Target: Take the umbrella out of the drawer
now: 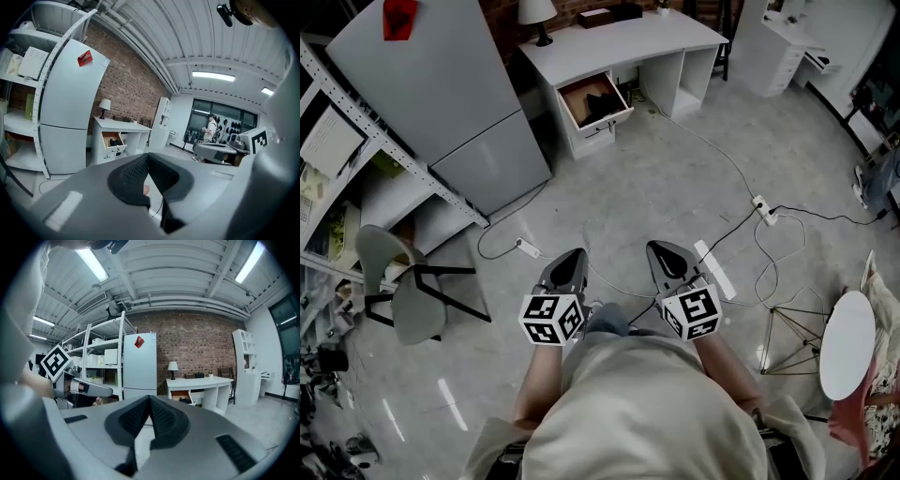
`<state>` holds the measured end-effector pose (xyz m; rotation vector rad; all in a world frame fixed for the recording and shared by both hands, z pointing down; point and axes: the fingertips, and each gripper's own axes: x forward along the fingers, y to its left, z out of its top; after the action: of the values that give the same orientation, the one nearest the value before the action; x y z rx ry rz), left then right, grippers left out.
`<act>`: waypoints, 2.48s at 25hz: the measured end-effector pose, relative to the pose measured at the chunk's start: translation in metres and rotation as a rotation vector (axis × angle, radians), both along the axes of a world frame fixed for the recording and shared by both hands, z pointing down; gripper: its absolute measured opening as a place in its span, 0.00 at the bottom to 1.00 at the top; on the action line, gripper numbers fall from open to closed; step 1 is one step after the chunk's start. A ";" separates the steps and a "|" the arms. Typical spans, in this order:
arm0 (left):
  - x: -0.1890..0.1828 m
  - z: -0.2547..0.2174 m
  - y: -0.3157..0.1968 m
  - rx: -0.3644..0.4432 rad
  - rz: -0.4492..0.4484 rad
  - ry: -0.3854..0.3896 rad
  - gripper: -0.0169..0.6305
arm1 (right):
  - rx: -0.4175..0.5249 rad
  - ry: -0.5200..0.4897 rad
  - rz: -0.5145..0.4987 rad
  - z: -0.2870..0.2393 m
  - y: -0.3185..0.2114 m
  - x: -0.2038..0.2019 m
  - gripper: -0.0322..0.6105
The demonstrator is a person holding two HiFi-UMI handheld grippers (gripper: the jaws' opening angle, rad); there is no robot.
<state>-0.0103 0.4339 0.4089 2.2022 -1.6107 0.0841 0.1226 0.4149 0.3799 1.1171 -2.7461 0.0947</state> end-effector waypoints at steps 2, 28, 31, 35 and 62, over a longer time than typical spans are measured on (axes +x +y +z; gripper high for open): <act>-0.001 -0.001 -0.004 0.002 -0.013 0.006 0.05 | -0.005 -0.007 -0.001 0.001 -0.002 0.001 0.05; -0.041 0.010 -0.240 -0.008 0.118 -0.003 0.54 | -0.095 -0.044 0.012 0.010 -0.224 -0.062 0.65; -0.055 0.007 -0.278 -0.004 0.133 0.003 0.54 | -0.094 -0.049 0.018 0.006 -0.261 -0.077 0.65; -0.072 0.008 -0.325 -0.007 0.158 -0.007 0.54 | -0.087 -0.055 0.020 0.005 -0.307 -0.100 0.65; -0.092 0.067 -0.550 -0.101 0.113 -0.021 0.54 | -0.147 -0.065 0.040 0.043 -0.539 -0.105 0.65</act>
<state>-0.1022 -0.1158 0.4757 2.2199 -1.4589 0.2174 0.0175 -0.1241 0.4234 1.1478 -2.7216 0.3385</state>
